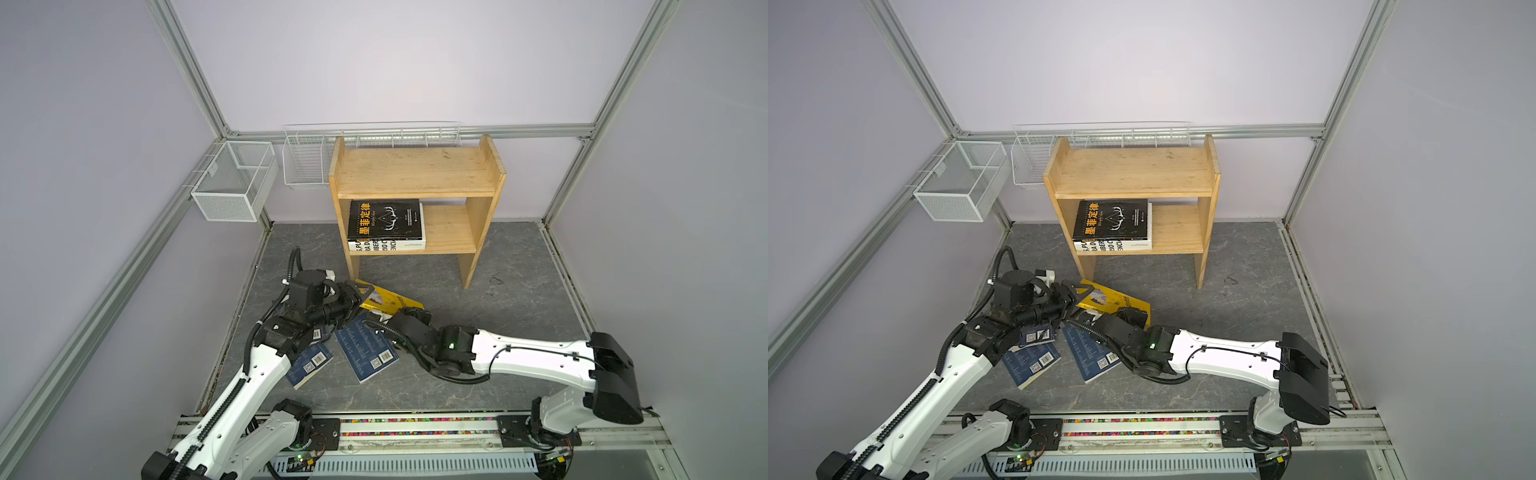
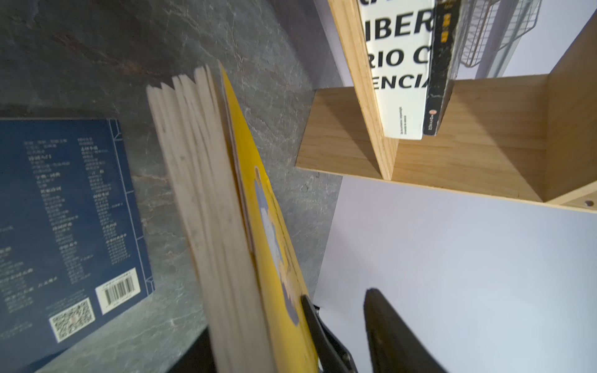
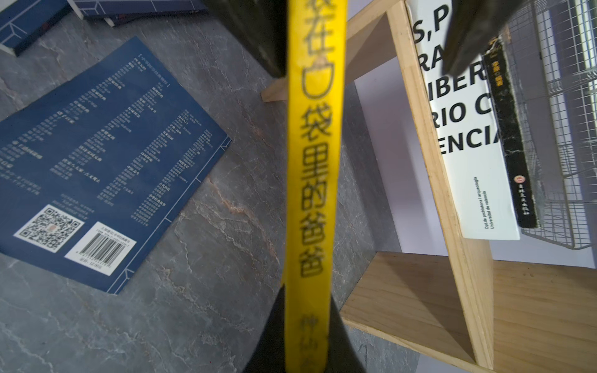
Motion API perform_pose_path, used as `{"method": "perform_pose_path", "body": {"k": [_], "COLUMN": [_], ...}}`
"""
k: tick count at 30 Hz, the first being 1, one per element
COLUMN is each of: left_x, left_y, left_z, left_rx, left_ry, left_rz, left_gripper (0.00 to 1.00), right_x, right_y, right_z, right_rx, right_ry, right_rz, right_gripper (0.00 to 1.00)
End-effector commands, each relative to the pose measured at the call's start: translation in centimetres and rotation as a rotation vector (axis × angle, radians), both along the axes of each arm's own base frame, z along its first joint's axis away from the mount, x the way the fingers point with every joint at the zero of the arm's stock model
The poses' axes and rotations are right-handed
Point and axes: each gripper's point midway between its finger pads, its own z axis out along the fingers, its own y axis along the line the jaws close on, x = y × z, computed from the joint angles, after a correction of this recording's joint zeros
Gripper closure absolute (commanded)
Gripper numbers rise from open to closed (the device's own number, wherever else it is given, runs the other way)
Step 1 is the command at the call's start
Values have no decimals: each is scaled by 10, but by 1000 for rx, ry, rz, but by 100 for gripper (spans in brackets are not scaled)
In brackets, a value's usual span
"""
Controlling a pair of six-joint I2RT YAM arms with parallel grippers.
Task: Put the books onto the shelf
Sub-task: 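Lift the yellow book upright with both grippers, sliding it off the blue books, then raise the yellow book and carry it toward the shelf with both grippers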
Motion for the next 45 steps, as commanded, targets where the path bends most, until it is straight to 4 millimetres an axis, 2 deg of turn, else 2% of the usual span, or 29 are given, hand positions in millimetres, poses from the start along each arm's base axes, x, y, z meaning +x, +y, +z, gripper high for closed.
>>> {"method": "perform_pose_path", "body": {"k": [1,5,9,10,13,15,19,20,22,25,28,31,34,36,39,45], "left_x": [6,8,6,5,-1,-8,-27,-30,-36,-46,-49,-62,-69,-73,-75,-59], "left_y": [-3,0,2,4,10,14,20,20,18,17,22,31,33,35,37,22], "left_z": [10,6,9,11,19,25,46,52,73,119,170,230,273,292,310,314], "left_rx": [-7,-3,-1,5,29,58,68,69,57,32,39,4,-44,-60,-103,-189], "left_ry": [-33,-25,-36,-41,-77,-108,-186,-209,-288,-451,-644,-897,-1088,-1190,-1289,-1306], "left_rz": [-13,-5,-6,-7,-31,-64,-115,-125,-158,-192,-171,-116,-86,-70,-43,-98], "left_gripper": [56,75,92,95,99,100,100,100,100,100,100,100,100,100,100,100], "right_x": [0,0,1,0,-7,-17,-41,-46,-49,-42,-39,-40,-40,-36,-26,-22], "right_y": [15,15,15,14,9,5,-4,-7,-20,-43,-59,-62,-57,-52,-47,-40], "right_z": [21,20,23,27,40,52,88,98,122,152,180,202,217,221,222,247], "right_rx": [49,44,83,111,244,360,636,696,818,978,1134,1257,1340,1379,1446,1615], "right_ry": [-98,-116,-115,-104,-7,106,340,377,409,407,429,485,566,618,700,816], "right_rz": [17,12,-9,-16,-13,6,102,129,155,141,166,235,294,306,303,458], "right_gripper": [88,87,76,67,31,19,2,1,6,11,11,11,11,11,11,11]}}
